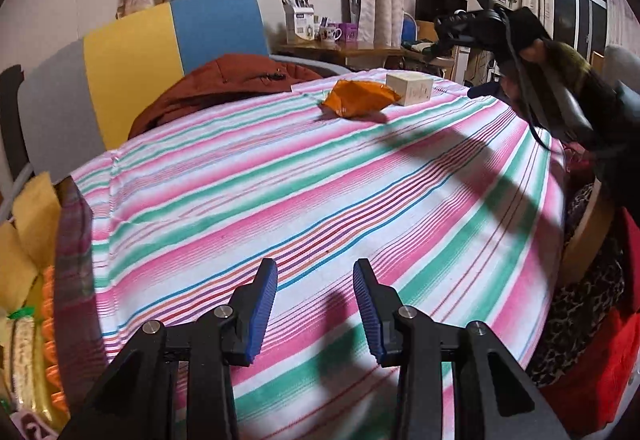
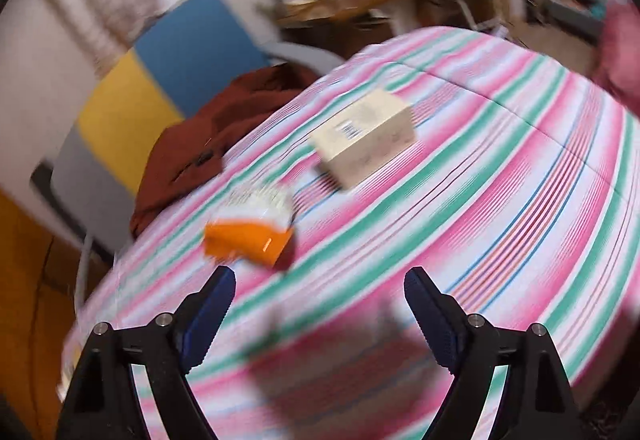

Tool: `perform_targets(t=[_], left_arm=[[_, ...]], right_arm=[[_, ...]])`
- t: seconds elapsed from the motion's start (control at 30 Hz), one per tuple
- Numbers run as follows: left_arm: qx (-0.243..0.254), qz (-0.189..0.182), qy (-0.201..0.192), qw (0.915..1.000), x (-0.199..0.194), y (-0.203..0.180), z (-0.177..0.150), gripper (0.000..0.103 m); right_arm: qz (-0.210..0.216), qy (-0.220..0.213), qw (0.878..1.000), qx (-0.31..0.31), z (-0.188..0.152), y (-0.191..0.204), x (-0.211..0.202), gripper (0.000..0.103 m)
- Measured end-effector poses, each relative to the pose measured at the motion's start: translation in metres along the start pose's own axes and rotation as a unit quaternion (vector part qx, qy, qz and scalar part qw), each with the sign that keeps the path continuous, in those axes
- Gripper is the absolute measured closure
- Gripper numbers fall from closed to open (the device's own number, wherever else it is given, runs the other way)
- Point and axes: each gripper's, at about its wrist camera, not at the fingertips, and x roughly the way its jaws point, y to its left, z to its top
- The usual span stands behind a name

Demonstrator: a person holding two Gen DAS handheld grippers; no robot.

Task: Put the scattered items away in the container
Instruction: 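Move both tools away from the tray toward the snack bag and cream box, then grasp the cream paper box with the right tool while the left tool grasps the orange snack bag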

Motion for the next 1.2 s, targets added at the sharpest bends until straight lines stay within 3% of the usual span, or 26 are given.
perform_targets(t=[0.33, 0.63, 0.8, 0.93, 1.0, 1.2], left_arm=[[-0.036, -0.040, 0.004, 0.9985, 0.013, 0.007, -0.006, 0.061], [-0.079, -0.081, -0.003, 0.9935, 0.011, 0.021, -0.010, 0.058], [-0.087, -0.091, -0.003, 0.9920, 0.012, 0.024, -0.010, 0.057], [-0.089, -0.095, -0.003, 0.9916, 0.011, 0.025, -0.011, 0.056], [-0.088, -0.095, -0.003, 0.9916, 0.013, 0.025, -0.011, 0.056], [-0.086, -0.092, -0.003, 0.9920, 0.015, 0.023, -0.010, 0.056]], right_arm=[[-0.034, -0.028, 0.991, 0.127, 0.060, -0.015, 0.067, 0.008], [-0.075, -0.047, 0.977, 0.194, 0.076, -0.006, 0.118, 0.005], [-0.112, -0.041, 0.976, 0.181, 0.075, 0.001, 0.135, 0.005], [-0.129, -0.040, 0.981, 0.137, 0.076, 0.005, 0.138, 0.008], [-0.137, -0.030, 0.984, 0.110, 0.076, 0.005, 0.137, 0.020], [-0.126, 0.007, 0.992, 0.028, 0.073, -0.001, 0.122, 0.035]])
